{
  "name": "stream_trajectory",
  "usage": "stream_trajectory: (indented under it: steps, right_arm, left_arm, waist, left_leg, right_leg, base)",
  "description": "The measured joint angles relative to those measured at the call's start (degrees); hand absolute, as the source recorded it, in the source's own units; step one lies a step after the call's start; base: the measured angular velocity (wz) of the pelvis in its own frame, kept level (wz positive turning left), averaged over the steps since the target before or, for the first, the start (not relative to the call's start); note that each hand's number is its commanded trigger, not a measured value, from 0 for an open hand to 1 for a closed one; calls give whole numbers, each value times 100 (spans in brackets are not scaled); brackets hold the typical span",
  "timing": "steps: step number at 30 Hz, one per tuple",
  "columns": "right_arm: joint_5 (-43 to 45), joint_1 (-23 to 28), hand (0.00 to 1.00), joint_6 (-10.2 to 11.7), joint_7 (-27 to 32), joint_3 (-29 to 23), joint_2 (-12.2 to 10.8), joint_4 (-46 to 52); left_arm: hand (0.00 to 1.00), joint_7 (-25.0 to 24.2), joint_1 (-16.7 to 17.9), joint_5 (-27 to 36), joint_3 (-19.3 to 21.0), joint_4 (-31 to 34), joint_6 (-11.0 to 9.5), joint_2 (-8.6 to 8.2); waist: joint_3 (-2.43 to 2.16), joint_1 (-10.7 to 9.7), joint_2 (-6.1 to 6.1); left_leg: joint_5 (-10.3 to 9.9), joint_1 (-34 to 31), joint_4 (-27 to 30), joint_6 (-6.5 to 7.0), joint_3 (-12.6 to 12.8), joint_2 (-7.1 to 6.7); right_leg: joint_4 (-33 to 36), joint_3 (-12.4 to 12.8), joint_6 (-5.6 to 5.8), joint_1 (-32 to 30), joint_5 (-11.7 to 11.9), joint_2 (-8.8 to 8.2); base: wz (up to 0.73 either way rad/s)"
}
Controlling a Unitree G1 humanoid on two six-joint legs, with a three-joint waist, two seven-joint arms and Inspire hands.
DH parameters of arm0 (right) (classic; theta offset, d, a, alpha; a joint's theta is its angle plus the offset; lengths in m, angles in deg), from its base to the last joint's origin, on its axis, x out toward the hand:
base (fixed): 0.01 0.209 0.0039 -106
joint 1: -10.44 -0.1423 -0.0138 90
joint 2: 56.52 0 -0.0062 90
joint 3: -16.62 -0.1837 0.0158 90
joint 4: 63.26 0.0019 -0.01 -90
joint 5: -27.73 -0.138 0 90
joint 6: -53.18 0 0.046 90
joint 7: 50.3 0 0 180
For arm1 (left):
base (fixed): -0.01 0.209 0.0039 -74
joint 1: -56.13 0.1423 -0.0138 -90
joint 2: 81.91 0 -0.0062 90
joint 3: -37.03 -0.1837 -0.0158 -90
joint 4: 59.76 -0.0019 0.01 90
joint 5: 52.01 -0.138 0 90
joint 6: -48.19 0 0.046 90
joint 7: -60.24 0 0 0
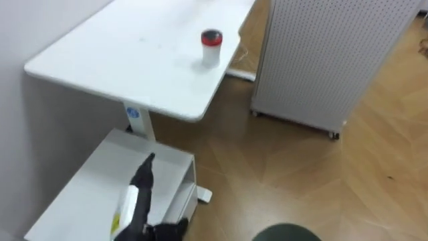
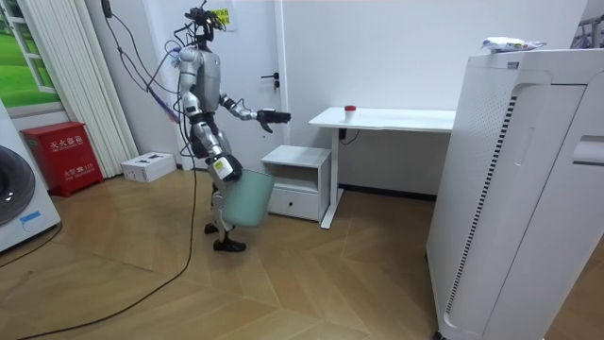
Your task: Pick garbage
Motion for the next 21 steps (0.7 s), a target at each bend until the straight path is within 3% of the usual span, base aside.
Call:
stream_trajectory:
  steps: [5, 9, 12, 19, 21]
  right_arm:
    - [109, 217, 100, -11, -125, -161, -12, 11]
    - [392, 497, 100, -82, -289, -273, -17, 88]
    - [434, 527, 100, -85, -387, -272, -18, 39]
    - [827, 510, 100, -177, -632, -308, 4, -107]
    - [872, 458, 100, -183, -701, -376, -19, -108]
  left_arm:
    - [0, 122, 61, -83, 162, 378, 2, 12]
    - [0, 144, 216, -63, 549, 960, -5, 7]
    - [0, 193, 244, -37, 686, 1025, -5, 11]
    - [0, 320, 264, -48, 790, 1347, -6, 10]
    - [0, 337, 256, -79, 851, 1519, -7, -4]
  waist:
    - [-51, -8, -32]
    - [-53, 14, -52]
    - [-67, 15, -91]
    - [-69, 30, -109]
    - [-67, 43, -107]
  left_leg:
    - [3, 405, -188, -4, 145, 10]
    - [7, 766, -310, -12, 305, 16]
    - [29, 1027, -474, -22, 440, 15]
    - [43, 1155, -574, -51, 597, 49]
    - [35, 1154, -571, -66, 624, 68]
  right_leg:
    - [-92, 75, 8, 293, -5, 50]
    - [-152, 211, 26, 564, -13, 103]
    - [-184, 279, 29, 721, -13, 147]
    - [-211, 268, 4, 732, 16, 241]
    - [-193, 166, -15, 692, 26, 249]
  base:
    - [-12]
    - [-19]
    - [-21]
    - [-13]
    - [-19]
